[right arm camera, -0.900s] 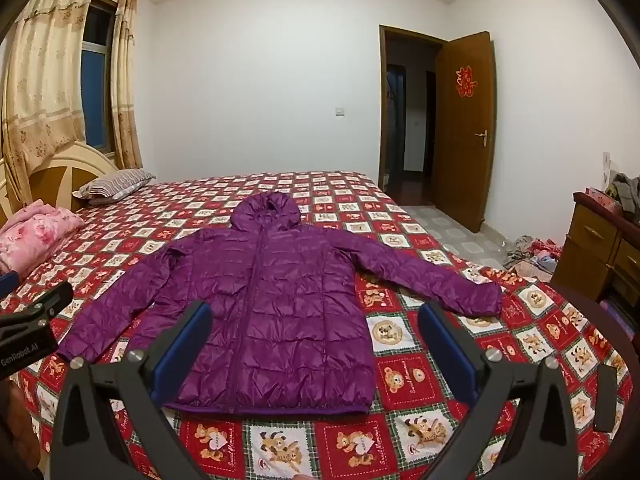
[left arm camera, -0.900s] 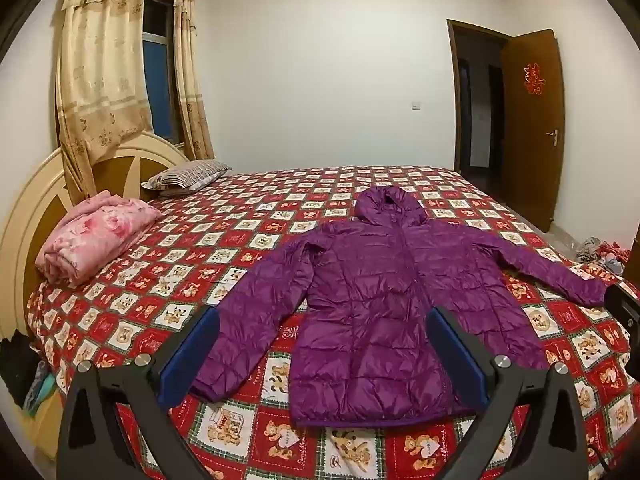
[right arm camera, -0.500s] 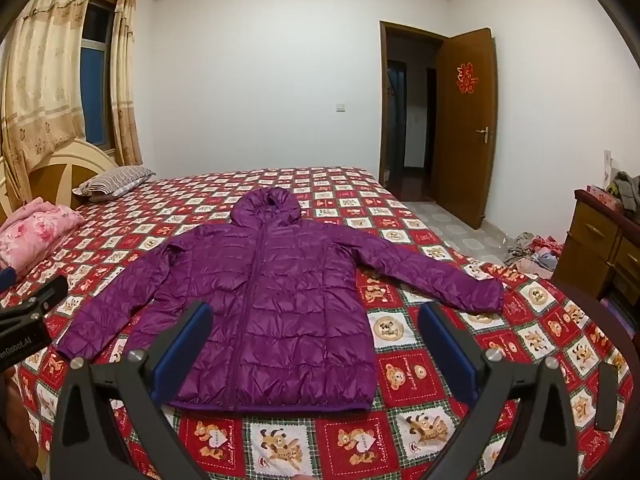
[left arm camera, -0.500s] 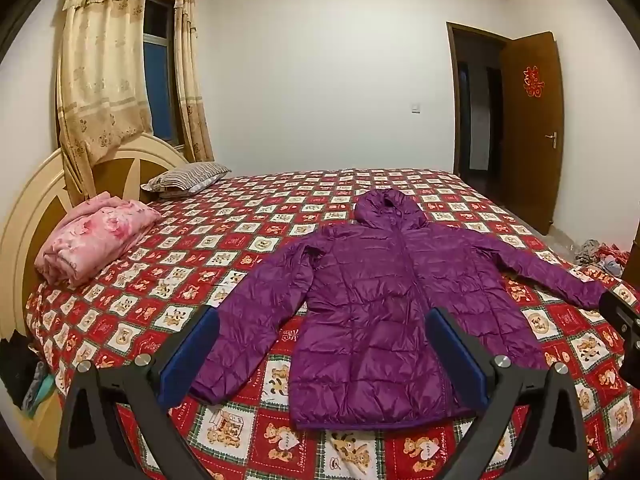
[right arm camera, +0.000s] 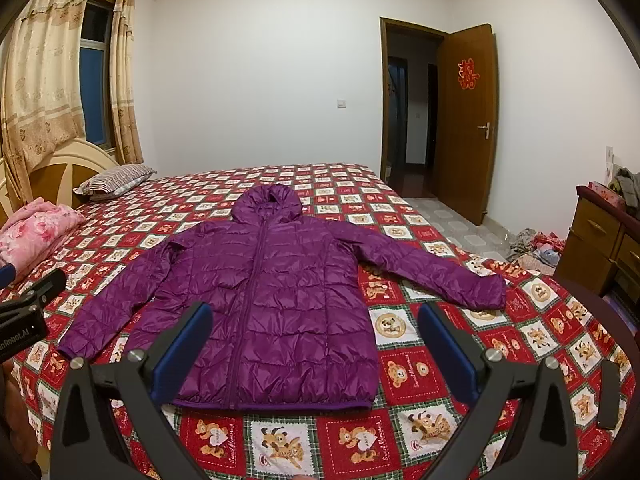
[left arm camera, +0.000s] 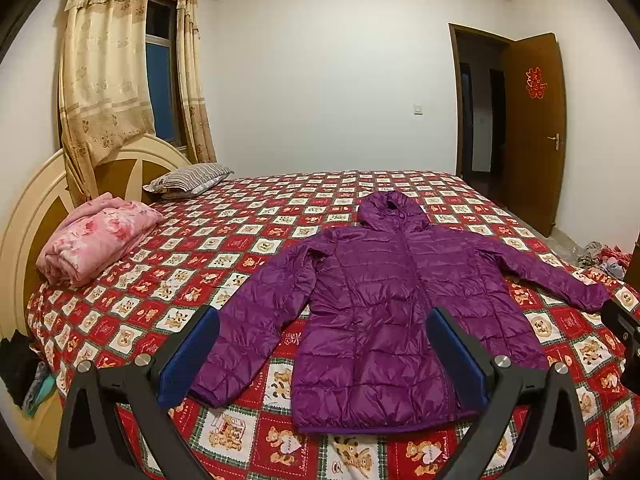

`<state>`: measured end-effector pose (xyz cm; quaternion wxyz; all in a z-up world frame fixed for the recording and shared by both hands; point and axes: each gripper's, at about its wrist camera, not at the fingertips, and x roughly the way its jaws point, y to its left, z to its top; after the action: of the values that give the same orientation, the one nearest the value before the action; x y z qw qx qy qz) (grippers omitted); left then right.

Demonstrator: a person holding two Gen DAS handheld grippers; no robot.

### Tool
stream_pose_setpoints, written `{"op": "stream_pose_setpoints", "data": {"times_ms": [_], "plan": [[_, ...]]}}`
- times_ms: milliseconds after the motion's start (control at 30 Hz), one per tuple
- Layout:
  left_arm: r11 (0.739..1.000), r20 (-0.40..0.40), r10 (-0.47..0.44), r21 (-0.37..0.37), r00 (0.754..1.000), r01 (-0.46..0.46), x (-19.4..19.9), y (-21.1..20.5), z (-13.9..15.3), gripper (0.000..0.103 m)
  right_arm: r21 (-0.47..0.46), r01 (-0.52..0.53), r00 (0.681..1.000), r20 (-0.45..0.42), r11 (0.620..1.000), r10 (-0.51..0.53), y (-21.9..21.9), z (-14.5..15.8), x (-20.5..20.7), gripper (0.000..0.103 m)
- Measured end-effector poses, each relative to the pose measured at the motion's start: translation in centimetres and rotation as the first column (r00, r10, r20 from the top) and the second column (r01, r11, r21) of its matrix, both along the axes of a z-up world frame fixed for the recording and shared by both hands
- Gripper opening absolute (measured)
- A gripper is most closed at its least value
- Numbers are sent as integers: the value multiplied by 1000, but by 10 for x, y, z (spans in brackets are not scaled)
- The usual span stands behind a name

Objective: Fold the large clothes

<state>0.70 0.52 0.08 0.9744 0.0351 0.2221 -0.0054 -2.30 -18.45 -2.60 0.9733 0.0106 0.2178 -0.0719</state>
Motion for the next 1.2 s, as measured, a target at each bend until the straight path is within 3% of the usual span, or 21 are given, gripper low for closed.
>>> {"op": "stream_pose_setpoints", "data": {"times_ms": [1200], "plan": [[1000, 5, 12, -4, 1000, -12, 11, 9, 3, 102, 3, -2, 1000, -17, 1000, 2, 6, -6, 1, 103]]}}
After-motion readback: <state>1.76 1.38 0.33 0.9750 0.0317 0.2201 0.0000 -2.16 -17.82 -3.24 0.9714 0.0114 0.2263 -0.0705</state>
